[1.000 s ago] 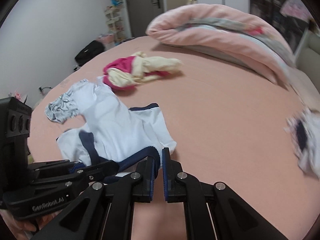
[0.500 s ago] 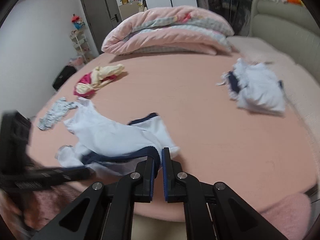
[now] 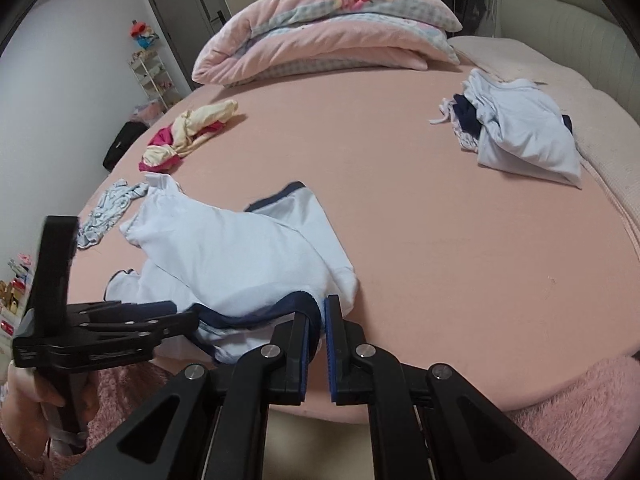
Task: Fold clothes
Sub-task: 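Lift the white shirt with both grippers and spread it over the bed, then raise the shirt with both grippers and shake it out in the air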
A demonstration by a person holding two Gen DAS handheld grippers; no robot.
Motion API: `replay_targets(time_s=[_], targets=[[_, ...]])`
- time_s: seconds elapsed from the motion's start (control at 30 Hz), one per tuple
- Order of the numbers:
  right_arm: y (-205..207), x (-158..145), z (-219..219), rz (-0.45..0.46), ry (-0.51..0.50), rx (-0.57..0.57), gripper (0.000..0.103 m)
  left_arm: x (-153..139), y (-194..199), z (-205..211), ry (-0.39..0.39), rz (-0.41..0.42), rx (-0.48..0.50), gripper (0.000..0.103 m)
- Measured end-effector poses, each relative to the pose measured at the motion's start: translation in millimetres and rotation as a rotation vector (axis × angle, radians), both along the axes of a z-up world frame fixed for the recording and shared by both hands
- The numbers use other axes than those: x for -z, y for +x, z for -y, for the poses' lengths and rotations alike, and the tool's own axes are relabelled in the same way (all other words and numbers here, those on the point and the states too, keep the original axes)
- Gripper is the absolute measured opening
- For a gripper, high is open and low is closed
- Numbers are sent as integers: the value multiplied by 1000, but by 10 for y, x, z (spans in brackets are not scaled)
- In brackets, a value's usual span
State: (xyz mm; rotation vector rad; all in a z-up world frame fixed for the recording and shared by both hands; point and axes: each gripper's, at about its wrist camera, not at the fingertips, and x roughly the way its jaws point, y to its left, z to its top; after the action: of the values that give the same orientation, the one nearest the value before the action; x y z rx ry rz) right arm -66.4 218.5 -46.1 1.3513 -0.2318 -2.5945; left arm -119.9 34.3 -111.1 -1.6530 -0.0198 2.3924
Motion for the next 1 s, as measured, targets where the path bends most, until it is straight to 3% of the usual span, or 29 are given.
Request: replay_targets(time_s=[0.1, 0.17, 0.3, 0.43, 0.57, 0.77, 0.8, 0.83, 0.93, 1.0], targets=[[-38, 147, -49, 40, 1, 2, 6, 190, -26, -114, -83, 25, 40, 42], [-100, 333, -21, 96, 23, -8, 8, 190, 76, -84, -70, 16, 43, 27], [-143, 793, 85, 251, 124, -50, 9, 168, 415, 133, -46, 64, 53, 19], [-138, 801, 38, 214, 113, -21, 12, 119, 671, 340, -95, 66, 54, 14], [-139, 798, 5, 181, 111, -8, 20, 5, 696, 470, -26, 29, 23, 14], [-70, 798, 47, 147, 148, -67, 20, 160, 676, 301, -207, -28, 81, 16], [-54, 790, 59, 144, 149, -80, 16, 153, 697, 263, -250, -36, 105, 16], [-46, 752, 61, 146, 126, -83, 4, 112, 698, 276, -257, -35, 108, 9], [-96, 545, -93, 114, 74, -19, 4, -201, 602, 530, -168, -66, 37, 5], [-177, 177, -169, 33, 47, -12, 4, -694, 584, 574, -129, -175, 21, 5]])
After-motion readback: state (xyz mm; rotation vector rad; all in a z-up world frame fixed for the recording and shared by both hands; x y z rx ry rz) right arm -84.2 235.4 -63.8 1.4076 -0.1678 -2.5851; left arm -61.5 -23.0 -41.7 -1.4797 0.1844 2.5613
